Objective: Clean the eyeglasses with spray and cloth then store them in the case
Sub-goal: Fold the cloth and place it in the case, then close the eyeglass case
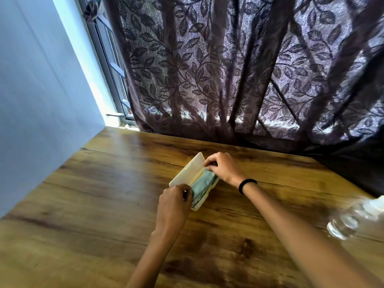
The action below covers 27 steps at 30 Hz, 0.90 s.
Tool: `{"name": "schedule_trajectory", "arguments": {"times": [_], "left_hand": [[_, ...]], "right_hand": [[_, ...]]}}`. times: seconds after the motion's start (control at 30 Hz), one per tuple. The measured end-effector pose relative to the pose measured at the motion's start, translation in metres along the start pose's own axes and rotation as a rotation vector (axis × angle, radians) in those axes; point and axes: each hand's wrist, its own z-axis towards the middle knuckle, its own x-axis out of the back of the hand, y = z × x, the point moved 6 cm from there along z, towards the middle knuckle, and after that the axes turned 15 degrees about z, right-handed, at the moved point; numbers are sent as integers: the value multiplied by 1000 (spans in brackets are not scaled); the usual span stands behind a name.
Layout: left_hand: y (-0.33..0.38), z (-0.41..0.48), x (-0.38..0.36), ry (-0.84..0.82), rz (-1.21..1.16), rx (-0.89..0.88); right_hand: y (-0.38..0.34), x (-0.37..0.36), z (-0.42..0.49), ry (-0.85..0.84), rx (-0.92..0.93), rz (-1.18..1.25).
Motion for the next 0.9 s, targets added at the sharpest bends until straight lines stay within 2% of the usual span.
{"name": "schedule_trajectory", "arguments": {"times": [0.33,0.63,0.7,0.8,0.9], "left_hand": [[-4,-3,1,7,62,5],[-22,8,42,266,57,84],[-34,16,37,194,15,98],[-47,26,16,-120,-221,120],[-55,26,-5,-371,-521,240]], "right_hand": [[11,2,-2,56,-13,24],[21,27,0,193,-78,223],[27,30,-3,212,-121,278],[36,28,-8,177,-175,306],[38,23,-12,131,-182,327]]}}
